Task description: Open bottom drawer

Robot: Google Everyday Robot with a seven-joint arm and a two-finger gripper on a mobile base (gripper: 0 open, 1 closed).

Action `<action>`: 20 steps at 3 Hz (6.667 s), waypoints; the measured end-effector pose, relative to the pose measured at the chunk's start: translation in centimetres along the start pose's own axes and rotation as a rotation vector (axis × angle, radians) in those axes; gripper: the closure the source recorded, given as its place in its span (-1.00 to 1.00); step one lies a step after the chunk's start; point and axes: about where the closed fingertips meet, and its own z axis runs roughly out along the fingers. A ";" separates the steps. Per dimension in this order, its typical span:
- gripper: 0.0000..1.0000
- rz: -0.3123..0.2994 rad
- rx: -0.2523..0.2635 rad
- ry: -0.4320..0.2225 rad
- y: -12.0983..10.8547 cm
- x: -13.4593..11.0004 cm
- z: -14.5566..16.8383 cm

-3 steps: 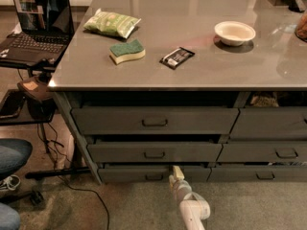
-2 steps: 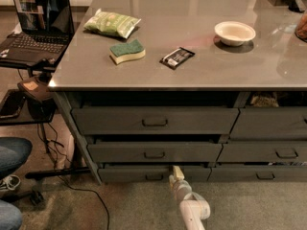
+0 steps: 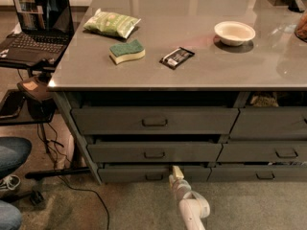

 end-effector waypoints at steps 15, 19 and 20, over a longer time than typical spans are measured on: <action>1.00 0.031 -0.105 0.056 1.1 -0.6 -3.0; 1.00 0.039 -0.130 0.072 2.5 -0.6 -4.0; 1.00 0.049 -0.133 0.077 2.7 -0.3 -4.4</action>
Offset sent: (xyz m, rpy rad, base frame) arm -0.3580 0.0212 -0.1687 -0.0732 0.9104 0.3261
